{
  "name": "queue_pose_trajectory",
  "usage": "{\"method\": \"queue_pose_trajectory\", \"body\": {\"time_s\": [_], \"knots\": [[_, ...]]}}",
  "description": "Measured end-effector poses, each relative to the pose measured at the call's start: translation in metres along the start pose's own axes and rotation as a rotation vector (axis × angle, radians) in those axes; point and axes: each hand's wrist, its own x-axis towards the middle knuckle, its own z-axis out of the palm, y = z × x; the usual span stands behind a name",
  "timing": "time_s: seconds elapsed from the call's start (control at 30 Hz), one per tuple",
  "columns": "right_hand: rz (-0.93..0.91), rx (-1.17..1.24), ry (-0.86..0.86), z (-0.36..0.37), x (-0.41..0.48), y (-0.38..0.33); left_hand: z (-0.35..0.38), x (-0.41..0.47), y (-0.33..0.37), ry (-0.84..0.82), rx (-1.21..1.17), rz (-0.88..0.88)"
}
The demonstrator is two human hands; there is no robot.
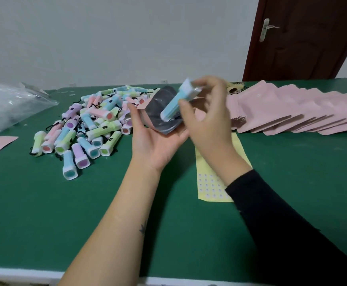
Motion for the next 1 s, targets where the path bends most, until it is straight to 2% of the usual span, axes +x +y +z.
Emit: {"method": "queue_pose_trajectory", "body": {"time_s": [0.17,0.23,0.3,0.37,0.43,0.5,0.57,0.67,0.77,0.83,0.93,1.0], "knots": [[-0.285,-0.599,-0.069,0.009,-0.008,0.017,0.006,-0.002,-0.002,0.034,-0.004,0.05],[-0.357,-0.669,-0.083,0.01,-0.007,0.019,0.007,-0.003,-0.002,0.031,-0.042,0.058],[-0.358,-0.629,-0.057,0.007,-0.006,0.02,0.007,-0.004,-0.001,0.026,-0.055,0.044],[-0.267,-0.519,0.025,0.002,-0.001,0.02,0.009,-0.005,-0.001,0.005,-0.063,0.006],[-0.099,-0.4,0.061,-0.005,0.003,0.025,0.012,-0.005,-0.002,-0.019,-0.107,-0.027],[0.067,-0.349,0.012,-0.013,0.008,0.035,0.014,-0.006,-0.002,-0.015,-0.113,-0.035],[0.209,-0.312,-0.115,-0.02,0.01,0.042,0.016,-0.006,-0.003,-0.044,-0.092,-0.052],[0.369,-0.086,-0.209,-0.023,0.008,0.046,0.016,-0.006,-0.004,-0.157,-0.072,-0.156],[0.463,0.012,-0.129,-0.027,0.011,0.052,0.014,-0.01,-0.002,-0.181,0.169,-0.257],[0.481,0.098,-0.063,-0.032,0.012,0.055,0.013,-0.008,0.002,-0.093,0.348,-0.202],[0.485,0.161,-0.013,-0.038,0.013,0.06,0.008,-0.002,0.009,0.158,0.606,0.108],[0.484,0.214,-0.014,-0.041,0.013,0.063,-0.001,0.002,0.015,0.379,0.981,0.351]]}}
